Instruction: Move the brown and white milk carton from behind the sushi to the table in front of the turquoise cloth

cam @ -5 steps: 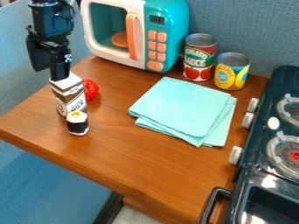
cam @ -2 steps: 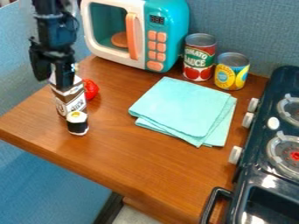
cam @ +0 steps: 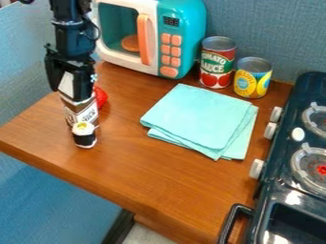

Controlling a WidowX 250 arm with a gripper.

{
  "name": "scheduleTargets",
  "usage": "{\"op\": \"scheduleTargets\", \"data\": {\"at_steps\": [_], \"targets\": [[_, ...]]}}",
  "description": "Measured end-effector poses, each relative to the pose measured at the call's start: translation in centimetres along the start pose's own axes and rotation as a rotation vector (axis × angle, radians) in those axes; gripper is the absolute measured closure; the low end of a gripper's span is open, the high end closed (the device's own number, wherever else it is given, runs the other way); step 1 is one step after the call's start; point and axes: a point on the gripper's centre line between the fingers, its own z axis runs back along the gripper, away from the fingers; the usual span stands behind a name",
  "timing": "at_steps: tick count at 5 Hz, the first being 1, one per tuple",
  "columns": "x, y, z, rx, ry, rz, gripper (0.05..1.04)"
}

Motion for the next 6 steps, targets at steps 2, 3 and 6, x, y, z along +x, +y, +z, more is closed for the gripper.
{"op": "scheduleTargets", "data": {"at_steps": [2, 3, 6], "targets": [[0.8, -0.2, 0.1, 0.027, -0.025, 0.022, 0.228], [0.5, -0.4, 0.4, 0.024, -0.036, 0.036, 0.228], [-0.5, -6.0, 6.5, 0.062, -0.192, -0.110, 0.228]]}}
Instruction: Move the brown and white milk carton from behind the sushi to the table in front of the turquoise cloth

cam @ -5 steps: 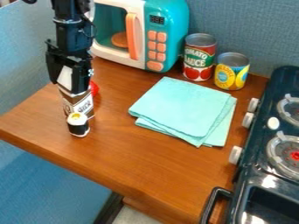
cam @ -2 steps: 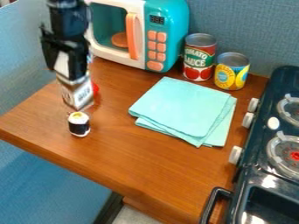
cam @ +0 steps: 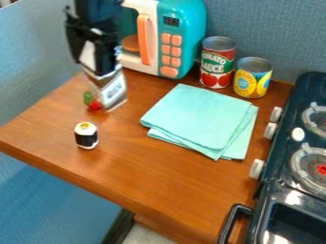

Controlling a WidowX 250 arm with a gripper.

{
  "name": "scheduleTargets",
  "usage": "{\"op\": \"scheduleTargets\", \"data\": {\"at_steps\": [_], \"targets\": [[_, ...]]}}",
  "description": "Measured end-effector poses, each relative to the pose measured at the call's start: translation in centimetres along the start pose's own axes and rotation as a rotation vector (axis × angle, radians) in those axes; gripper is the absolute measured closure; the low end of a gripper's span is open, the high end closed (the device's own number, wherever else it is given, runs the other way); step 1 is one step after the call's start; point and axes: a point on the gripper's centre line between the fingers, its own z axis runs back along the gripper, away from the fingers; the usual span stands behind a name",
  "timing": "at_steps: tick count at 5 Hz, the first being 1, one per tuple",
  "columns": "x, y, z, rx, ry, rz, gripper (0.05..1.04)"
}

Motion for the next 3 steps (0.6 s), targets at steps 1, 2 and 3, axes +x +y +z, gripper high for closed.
{"op": "scheduleTargets", "data": {"at_steps": [1, 2, 3], "targets": [[0.3, -4.7, -0.8, -0.103, 0.023, -0.127, 0.228], [0.9, -9.4, -1.0, -0.143, 0.045, -0.187, 0.228], [0.6, -12.8, -2.5, -0.185, 0.147, -0.189, 0.228]]}}
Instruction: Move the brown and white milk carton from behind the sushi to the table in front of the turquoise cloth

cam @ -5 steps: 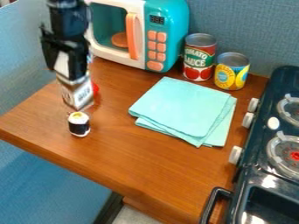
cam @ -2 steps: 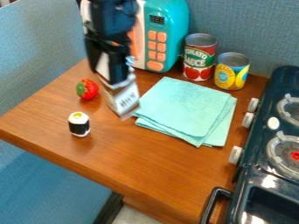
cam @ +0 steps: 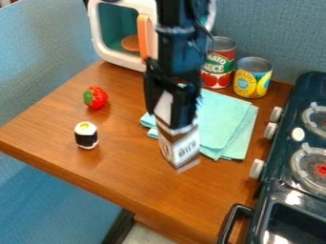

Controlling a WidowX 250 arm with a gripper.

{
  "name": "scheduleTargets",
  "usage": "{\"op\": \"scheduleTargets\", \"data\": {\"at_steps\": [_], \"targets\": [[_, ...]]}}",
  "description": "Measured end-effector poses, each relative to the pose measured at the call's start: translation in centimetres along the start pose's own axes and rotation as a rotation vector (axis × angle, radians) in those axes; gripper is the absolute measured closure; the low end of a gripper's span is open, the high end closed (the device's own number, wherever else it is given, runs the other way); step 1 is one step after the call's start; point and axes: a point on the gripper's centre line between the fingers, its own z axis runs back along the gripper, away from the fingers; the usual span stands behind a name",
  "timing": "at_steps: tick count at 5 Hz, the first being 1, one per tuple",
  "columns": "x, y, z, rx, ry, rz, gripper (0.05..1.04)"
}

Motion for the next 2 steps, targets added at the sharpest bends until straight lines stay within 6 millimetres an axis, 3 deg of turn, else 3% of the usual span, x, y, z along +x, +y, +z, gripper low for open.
{"op": "scheduleTargets", "data": {"at_steps": [2], "targets": [[2.0, -1.2, -3.3, 0.032, 0.111, 0.058, 0.229]]}}
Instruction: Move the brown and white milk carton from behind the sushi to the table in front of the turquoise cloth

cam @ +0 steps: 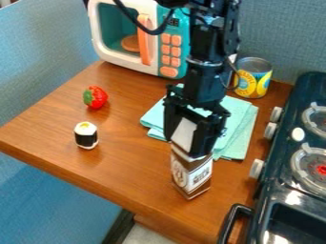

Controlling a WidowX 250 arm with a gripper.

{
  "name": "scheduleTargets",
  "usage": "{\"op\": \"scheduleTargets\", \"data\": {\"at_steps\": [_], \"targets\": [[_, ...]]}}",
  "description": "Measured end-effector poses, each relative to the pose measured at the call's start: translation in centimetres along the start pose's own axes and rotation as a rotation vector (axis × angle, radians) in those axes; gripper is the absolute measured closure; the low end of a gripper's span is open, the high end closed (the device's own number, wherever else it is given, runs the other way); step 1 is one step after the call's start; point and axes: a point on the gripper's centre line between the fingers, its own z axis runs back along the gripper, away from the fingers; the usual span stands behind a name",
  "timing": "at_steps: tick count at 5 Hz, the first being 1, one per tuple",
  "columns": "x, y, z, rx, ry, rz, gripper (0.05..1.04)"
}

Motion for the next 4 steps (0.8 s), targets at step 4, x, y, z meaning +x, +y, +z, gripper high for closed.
{"op": "scheduleTargets", "data": {"at_steps": [4], "targets": [[-2.8, -0.1, 0.3, 0.006, -0.025, 0.102, 0.075]]}}
